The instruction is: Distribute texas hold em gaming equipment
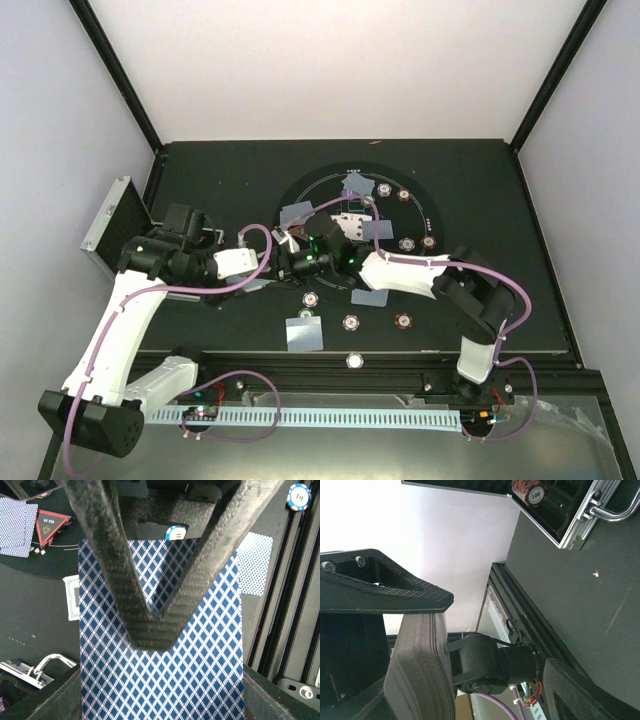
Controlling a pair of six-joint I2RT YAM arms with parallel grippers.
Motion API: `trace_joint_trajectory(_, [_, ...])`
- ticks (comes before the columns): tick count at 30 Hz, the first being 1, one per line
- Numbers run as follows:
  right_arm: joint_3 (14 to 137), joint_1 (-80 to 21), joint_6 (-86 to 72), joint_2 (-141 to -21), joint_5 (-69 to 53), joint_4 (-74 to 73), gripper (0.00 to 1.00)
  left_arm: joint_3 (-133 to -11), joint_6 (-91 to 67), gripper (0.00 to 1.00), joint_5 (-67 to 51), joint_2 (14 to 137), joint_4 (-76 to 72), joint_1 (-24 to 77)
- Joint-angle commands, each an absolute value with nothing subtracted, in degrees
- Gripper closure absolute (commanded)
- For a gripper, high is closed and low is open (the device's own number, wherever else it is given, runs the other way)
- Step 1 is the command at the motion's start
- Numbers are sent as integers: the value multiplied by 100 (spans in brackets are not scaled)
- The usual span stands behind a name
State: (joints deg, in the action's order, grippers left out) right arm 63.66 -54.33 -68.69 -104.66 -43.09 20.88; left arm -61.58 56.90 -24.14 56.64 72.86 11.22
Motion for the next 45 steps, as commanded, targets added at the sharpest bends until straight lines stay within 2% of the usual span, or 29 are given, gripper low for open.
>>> trace_joint_trajectory(1, [6217,-5268,-6469,-10248,-4098,1498,35,-6463,5722,98,-2456,5594,7461,1107])
trace_joint_trajectory(14, [6005,-5167,-6146,-9690,-3866,967,49,-6460,5682,99,-2473,5567,7418,1109])
trace_joint_trajectory(17, [6014,-5159,-6183,-9623,-3871,940,56,-6473,5687,99,-2457,5579,7391,1109])
trace_joint_trajectory(20, [6048,-5156,-6173,-9525,-3857,863,73,-6450,5695,98,-2437,5570,7379,1107])
trace_joint_trajectory(22, [6100,-5144,-6127,-9462,-3829,743,79,-6407,5695,98,-2419,5560,7359,1107])
trace_joint_trajectory(35, [6171,-4736,-5654,-8897,-3834,-27,93,-6366,5688,99,-2344,5576,7309,1107])
trace_joint_trajectory(40, [5745,-4099,-5572,-8374,-4127,-53,97,-6241,5695,99,-2217,5570,7225,1110])
trace_joint_trajectory(45, [5809,-3114,-4845,-8175,-4262,-1012,98,-6231,5670,98,-2211,5597,7220,1112])
